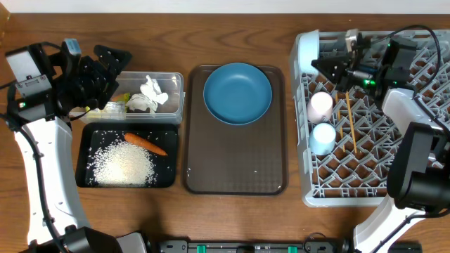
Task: Sort waste into correct bins and load items into the dishwasher rack
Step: 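Lower the bowl tilted into the rack near the pink cup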
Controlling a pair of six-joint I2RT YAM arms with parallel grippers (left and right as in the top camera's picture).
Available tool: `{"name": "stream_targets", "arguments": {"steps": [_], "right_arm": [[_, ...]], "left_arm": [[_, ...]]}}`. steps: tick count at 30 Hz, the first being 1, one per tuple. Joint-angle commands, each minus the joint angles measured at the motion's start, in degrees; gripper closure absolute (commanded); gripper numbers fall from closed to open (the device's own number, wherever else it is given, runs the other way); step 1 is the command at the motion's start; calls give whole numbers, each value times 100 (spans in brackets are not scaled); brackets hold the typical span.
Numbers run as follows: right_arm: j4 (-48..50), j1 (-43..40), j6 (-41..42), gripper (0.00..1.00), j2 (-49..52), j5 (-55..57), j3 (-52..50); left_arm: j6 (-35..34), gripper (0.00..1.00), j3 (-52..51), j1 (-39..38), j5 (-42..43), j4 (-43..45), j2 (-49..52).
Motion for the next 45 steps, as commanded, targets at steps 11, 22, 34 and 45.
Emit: {"name": "stream_targets", "arguments": {"steps": [11, 22, 34, 45], "right_arm": [[1259, -188, 4192, 99, 76, 1040, 37], [940, -225, 4970, 99, 85, 1403, 37], [136, -505, 5029, 99, 85, 1228, 37], [323, -758, 5031, 99, 81, 302, 39]], "left_arm": [[-28, 2, -15, 20, -11, -2, 0], [-28, 2, -15, 20, -11, -2, 0], [-28, 2, -15, 20, -11, -2, 0], [-28, 2, -15, 20, -11, -2, 0]]}}
